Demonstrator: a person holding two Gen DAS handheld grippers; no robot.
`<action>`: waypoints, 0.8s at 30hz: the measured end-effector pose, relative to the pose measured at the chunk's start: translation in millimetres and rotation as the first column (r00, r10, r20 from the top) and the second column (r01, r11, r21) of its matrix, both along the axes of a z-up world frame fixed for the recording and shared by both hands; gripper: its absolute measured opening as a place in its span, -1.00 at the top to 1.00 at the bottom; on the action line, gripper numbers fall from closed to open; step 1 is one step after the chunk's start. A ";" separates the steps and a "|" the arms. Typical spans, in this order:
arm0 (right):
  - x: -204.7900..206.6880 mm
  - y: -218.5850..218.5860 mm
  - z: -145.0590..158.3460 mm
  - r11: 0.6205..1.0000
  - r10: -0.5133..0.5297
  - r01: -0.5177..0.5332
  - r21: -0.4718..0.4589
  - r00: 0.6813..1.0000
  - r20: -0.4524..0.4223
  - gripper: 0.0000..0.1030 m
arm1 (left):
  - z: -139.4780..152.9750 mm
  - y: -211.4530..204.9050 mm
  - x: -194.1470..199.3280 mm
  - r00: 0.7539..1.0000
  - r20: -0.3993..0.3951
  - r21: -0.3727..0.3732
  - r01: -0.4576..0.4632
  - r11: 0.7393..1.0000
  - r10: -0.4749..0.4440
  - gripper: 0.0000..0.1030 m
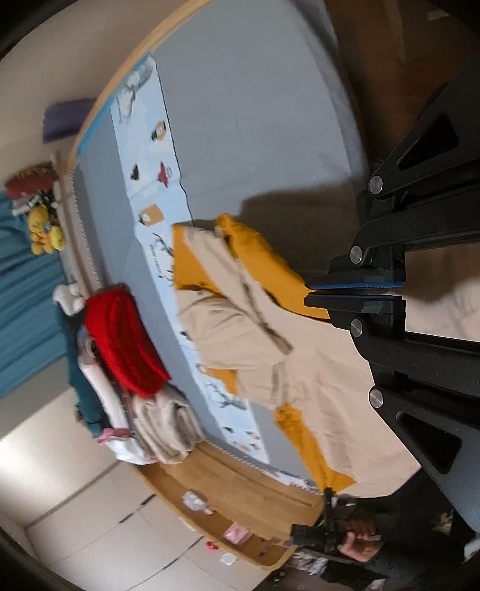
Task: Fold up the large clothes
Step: 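Lift the hem with both tools and fold it up toward the hood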
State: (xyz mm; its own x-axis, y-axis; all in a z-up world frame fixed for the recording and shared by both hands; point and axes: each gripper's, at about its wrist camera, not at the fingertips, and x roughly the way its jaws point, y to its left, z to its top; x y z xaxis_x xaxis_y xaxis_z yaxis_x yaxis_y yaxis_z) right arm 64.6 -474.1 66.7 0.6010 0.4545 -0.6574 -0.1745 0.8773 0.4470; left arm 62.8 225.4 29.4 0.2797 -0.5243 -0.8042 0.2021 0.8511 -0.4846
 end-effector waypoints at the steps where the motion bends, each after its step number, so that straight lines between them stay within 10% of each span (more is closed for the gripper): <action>1: -9.3 -5.1 3.6 1.000 -0.014 0.013 0.019 1.000 0.013 0.95 | 1.2 3.5 0.4 1.000 0.001 -0.023 -0.008 1.000 0.008 0.96; 8: 16.5 -16.4 -4.0 0.996 -0.067 0.065 0.062 0.997 0.029 0.95 | -6.0 12.4 69.7 0.989 -0.017 -0.127 -0.147 0.981 0.146 0.96; 18: 237.0 -19.8 -88.8 0.973 -0.224 0.230 0.032 0.965 -0.135 0.95 | -113.3 30.5 219.8 0.918 -0.158 -0.099 -0.382 0.919 0.365 0.95; 24: 315.1 -6.5 -149.1 0.972 -0.235 0.231 -0.045 0.943 -0.237 0.95 | -134.7 35.3 240.6 0.908 -0.205 -0.056 -0.384 0.921 0.366 0.88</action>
State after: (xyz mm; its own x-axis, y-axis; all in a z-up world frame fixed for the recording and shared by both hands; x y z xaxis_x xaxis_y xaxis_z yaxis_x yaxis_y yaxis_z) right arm 379.8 -480.6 -82.5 0.5133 0.3088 -0.8007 0.1456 0.8881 0.4359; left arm 303.3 260.7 -105.3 0.3204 -0.4847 -0.8139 -0.2252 0.7956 -0.5624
